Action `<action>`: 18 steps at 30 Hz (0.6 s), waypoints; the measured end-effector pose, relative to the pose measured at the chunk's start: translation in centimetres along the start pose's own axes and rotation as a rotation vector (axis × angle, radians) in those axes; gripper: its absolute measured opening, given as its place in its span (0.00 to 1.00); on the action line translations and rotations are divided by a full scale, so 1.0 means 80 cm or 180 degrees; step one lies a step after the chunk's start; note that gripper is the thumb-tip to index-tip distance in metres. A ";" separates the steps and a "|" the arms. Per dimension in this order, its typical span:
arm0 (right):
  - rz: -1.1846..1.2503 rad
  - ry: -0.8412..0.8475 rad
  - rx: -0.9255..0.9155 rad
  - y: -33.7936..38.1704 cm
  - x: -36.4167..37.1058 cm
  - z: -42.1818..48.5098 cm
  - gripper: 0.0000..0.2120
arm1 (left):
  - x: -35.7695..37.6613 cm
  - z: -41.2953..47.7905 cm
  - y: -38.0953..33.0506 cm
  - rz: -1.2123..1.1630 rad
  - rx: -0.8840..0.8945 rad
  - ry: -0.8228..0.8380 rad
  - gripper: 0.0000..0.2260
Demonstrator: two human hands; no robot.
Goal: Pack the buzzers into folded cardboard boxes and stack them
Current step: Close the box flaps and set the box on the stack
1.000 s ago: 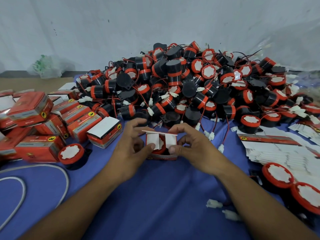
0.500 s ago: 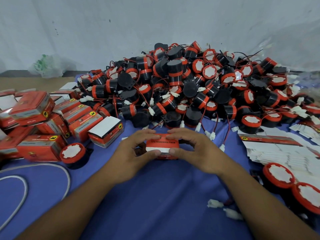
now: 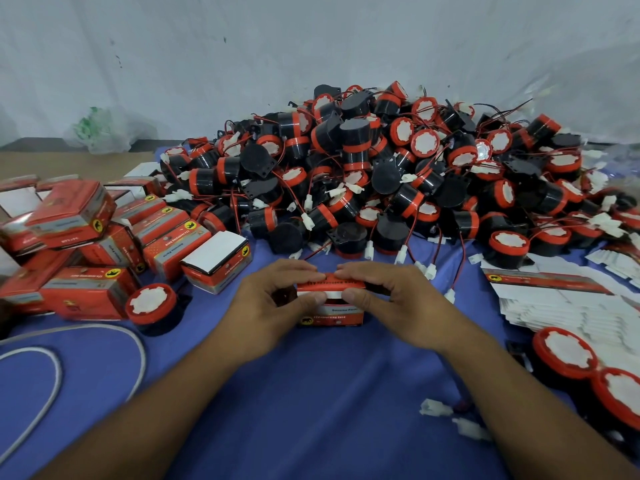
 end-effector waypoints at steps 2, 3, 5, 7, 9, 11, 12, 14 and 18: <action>-0.0073 0.0067 0.0088 0.000 0.001 0.000 0.18 | 0.000 -0.001 -0.001 0.0142 0.0163 0.0061 0.16; -0.0057 0.0147 0.0161 0.000 0.002 -0.001 0.17 | 0.000 -0.002 -0.001 0.0260 0.0288 0.0102 0.16; 0.0003 0.0306 0.0249 0.002 0.003 -0.003 0.17 | -0.001 -0.004 -0.002 0.0518 0.0503 0.0193 0.17; 0.0010 0.0384 0.0232 0.005 0.003 -0.005 0.18 | -0.003 -0.005 -0.002 0.0735 0.0681 0.0295 0.17; -0.0048 0.0383 0.0182 0.006 0.002 -0.005 0.18 | -0.005 -0.005 -0.002 0.0950 0.0865 0.0362 0.17; -0.0223 0.0371 0.0120 0.006 0.002 -0.004 0.18 | -0.008 -0.005 -0.003 0.1313 0.1074 0.0373 0.17; -0.0362 0.0388 0.0095 0.006 0.001 -0.004 0.19 | -0.009 -0.004 -0.003 0.1525 0.1206 0.0361 0.17; -0.0730 0.0533 0.0062 0.004 0.000 -0.006 0.22 | -0.011 -0.003 -0.003 0.1854 0.1436 0.0321 0.19; -0.1384 0.0775 -0.0019 -0.003 0.003 -0.011 0.30 | -0.010 -0.004 -0.006 0.2109 0.1648 0.0225 0.20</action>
Point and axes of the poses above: each hand's wrist, its own z-axis towards the middle knuckle, its own x-axis out of the palm, y = z × x, the point moved 1 cm from there along z, towards the middle knuckle, and after that the axes turned 10 degrees about z, right-handed, at the moved point
